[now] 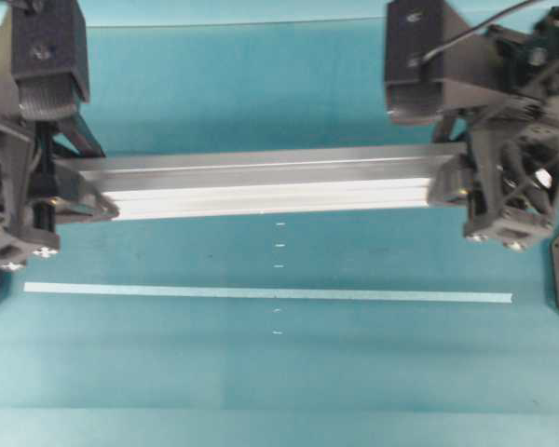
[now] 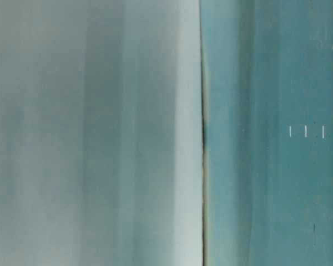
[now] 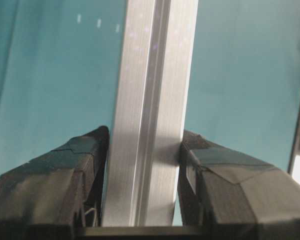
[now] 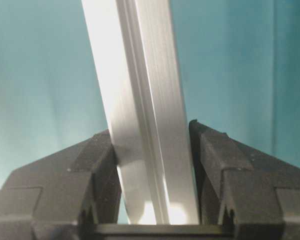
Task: Lift the metal rail with both hands.
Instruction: 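Lift the rail with both grippers and rotate it level, parallel to the strip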
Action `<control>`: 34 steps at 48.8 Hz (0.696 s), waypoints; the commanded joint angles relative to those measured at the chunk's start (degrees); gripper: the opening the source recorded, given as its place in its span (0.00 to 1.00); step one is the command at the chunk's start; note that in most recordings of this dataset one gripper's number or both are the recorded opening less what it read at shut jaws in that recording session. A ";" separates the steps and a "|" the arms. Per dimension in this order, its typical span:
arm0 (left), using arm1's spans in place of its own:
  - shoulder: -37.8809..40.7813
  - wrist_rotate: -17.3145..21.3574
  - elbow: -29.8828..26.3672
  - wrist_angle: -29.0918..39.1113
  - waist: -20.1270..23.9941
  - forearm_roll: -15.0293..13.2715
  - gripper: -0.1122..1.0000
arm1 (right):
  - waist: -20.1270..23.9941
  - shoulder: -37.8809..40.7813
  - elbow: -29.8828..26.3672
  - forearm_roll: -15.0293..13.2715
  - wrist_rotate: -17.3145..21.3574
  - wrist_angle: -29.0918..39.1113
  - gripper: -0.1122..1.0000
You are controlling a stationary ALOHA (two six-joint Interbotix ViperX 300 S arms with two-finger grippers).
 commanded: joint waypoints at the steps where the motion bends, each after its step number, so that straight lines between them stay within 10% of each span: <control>1: 0.09 0.44 -3.96 0.88 0.79 0.26 0.40 | 0.62 -1.67 -3.16 -0.18 2.81 -0.26 0.48; 34: 6.68 1.49 -17.40 12.83 0.70 0.26 0.40 | 4.13 -1.41 -9.40 -2.29 6.33 3.87 0.48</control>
